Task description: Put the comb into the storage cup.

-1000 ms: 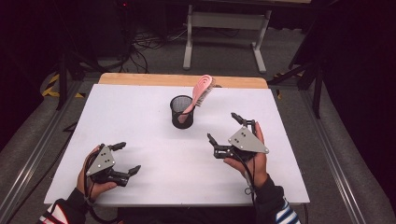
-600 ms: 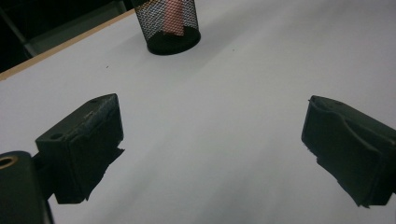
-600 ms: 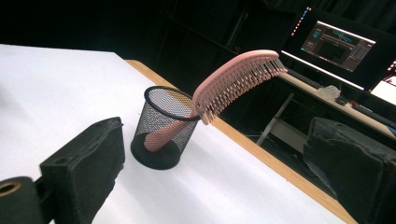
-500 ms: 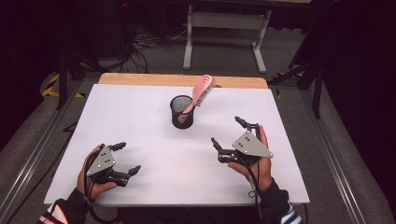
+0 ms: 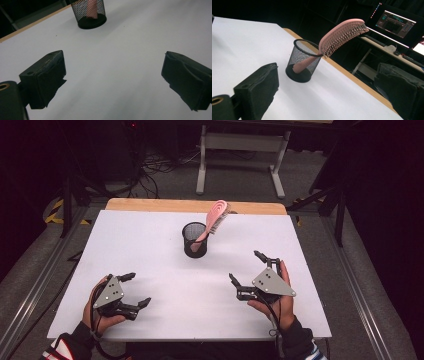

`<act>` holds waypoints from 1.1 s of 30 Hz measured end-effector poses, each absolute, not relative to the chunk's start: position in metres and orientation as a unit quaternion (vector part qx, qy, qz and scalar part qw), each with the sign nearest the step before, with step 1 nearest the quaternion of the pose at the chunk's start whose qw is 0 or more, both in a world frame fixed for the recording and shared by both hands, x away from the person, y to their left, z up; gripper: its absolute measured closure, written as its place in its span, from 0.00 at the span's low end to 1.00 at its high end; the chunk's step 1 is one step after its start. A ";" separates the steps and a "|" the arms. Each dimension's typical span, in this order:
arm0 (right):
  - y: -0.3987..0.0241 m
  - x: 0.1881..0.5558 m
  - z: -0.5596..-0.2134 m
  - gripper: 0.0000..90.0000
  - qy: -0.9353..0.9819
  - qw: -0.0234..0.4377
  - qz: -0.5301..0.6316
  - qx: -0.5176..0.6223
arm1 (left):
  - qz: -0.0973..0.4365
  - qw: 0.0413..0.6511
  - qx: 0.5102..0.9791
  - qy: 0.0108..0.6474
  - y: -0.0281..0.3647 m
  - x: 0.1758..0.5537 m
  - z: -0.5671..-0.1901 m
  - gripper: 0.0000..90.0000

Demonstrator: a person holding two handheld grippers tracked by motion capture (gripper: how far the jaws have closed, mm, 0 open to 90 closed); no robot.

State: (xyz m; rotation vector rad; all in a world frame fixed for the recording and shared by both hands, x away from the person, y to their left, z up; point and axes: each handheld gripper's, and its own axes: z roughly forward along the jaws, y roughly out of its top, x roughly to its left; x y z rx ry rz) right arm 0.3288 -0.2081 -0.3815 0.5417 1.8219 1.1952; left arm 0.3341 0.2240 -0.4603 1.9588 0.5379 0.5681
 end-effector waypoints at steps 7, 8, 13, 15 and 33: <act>-0.214 0.325 -0.386 0.07 0.731 0.439 0.474 0.219 | 0.234 0.493 0.808 0.222 0.224 0.334 -0.460 0.07; -0.215 0.325 -0.386 0.07 0.731 0.440 0.472 0.220 | 0.234 0.493 0.808 0.222 0.224 0.334 -0.460 0.07; -0.220 0.322 -0.389 0.07 0.731 0.442 0.469 0.222 | 0.234 0.492 0.809 0.222 0.224 0.334 -0.460 0.07; -0.222 0.321 -0.390 0.07 0.732 0.442 0.468 0.224 | 0.234 0.492 0.809 0.221 0.223 0.334 -0.460 0.07; -0.247 0.313 -0.404 0.07 0.733 0.444 0.454 0.243 | 0.234 0.491 0.810 0.220 0.222 0.334 -0.461 0.07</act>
